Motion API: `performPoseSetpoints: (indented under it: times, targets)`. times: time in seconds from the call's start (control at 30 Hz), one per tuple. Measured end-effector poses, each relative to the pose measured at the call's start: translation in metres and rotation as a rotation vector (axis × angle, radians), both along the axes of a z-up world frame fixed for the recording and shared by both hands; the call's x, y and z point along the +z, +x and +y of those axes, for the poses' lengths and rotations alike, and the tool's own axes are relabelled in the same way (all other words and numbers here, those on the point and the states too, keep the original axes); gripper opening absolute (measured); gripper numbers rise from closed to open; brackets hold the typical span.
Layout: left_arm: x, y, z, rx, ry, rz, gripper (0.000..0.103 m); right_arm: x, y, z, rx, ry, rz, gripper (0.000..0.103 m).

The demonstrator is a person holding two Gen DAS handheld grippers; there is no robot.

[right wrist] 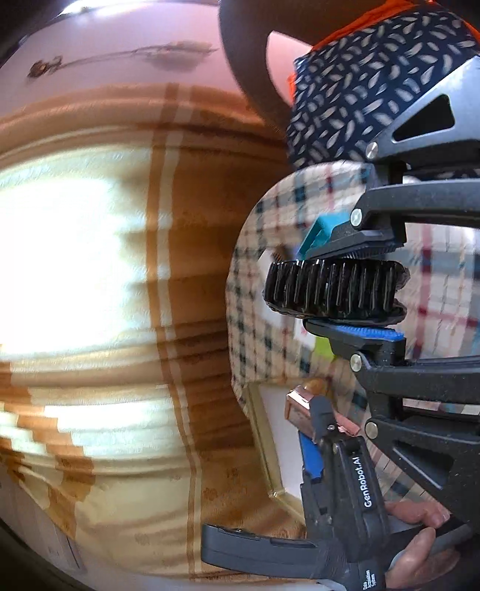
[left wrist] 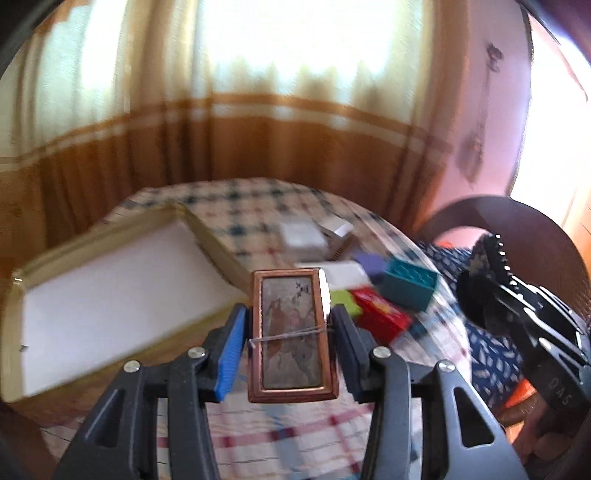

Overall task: Organize rigid objects
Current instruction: 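Carry the copper frame into the tray with the left tool while the right tool carries the comb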

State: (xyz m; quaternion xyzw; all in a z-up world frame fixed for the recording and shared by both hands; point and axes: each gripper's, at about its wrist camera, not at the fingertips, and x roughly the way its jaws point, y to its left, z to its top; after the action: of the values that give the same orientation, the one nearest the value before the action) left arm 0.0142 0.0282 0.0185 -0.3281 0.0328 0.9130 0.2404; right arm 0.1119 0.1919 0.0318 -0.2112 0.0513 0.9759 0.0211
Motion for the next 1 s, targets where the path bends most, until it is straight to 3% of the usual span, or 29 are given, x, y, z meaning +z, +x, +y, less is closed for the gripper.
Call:
performPoseSetpoints:
  times: [0.13, 0.37, 0.63, 1.0]
  targets:
    - [0.006, -0.015, -0.028, 0.102, -0.014, 0.039, 0.046, 0.011, -0.023, -0.024, 0.061, 0.021, 0.038, 0.032]
    - [-0.001, -0.044, -0.075, 0.260, -0.008, 0.032, 0.046, 0.014, -0.075, -0.076, 0.161, 0.036, 0.050, 0.032]
    - [-0.015, -0.070, -0.106, 0.424, -0.061, 0.030, 0.046, -0.006, -0.137, -0.114, 0.200, 0.030, -0.032, 0.033]
    - [-0.033, -0.087, -0.110, 0.482, -0.098, -0.014, 0.046, -0.036, -0.169, -0.137, 0.224, 0.045, -0.134, 0.033]
